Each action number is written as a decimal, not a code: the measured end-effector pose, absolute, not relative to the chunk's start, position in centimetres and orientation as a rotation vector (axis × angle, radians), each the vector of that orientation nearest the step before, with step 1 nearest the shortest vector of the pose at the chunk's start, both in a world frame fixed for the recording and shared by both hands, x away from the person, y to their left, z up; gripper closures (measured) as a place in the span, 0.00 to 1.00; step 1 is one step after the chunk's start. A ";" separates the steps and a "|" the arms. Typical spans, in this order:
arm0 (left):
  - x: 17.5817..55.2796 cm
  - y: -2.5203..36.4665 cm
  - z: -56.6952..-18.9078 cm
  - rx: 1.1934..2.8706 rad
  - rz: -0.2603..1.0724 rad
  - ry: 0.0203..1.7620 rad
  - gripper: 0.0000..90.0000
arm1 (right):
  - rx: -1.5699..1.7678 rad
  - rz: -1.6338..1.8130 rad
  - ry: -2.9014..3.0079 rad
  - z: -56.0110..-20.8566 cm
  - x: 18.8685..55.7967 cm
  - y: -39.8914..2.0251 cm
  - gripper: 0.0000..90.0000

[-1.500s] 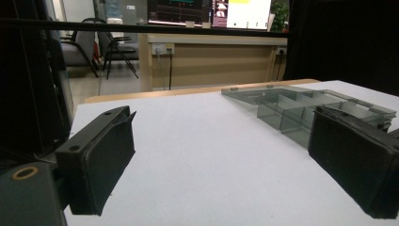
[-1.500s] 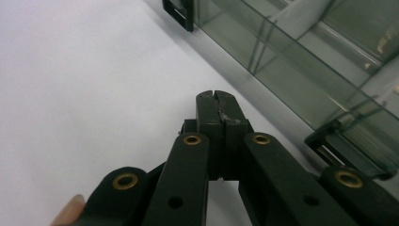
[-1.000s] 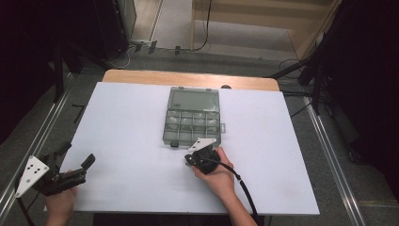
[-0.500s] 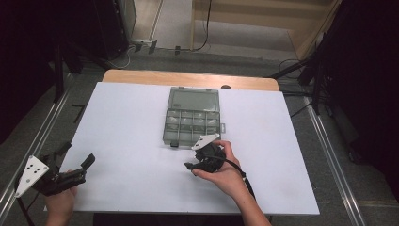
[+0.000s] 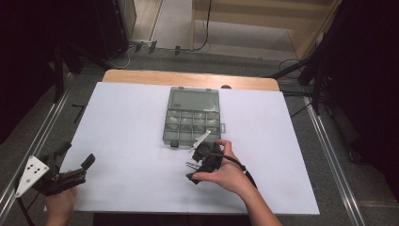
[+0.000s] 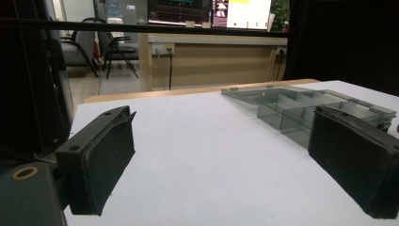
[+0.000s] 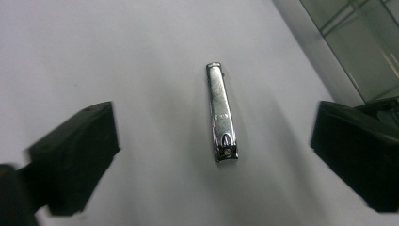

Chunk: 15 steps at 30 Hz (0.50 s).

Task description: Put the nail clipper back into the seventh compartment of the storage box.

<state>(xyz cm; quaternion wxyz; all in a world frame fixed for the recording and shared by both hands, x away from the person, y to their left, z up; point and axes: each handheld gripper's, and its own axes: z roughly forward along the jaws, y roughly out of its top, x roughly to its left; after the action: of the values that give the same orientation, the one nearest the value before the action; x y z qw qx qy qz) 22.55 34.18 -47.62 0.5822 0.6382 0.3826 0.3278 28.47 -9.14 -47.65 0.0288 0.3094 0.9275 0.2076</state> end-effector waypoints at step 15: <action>22.5 34.1 -47.6 1.490 0.766 0.895 0.08 | 0.901 0.575 2.831 -48.5 28.3 -9.2 0.70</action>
<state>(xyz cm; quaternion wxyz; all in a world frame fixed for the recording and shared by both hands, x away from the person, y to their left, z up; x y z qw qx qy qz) 22.55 34.13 -47.62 0.5821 0.6378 0.3833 0.3278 28.28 -9.16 -48.55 0.0576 0.2973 0.9339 0.1898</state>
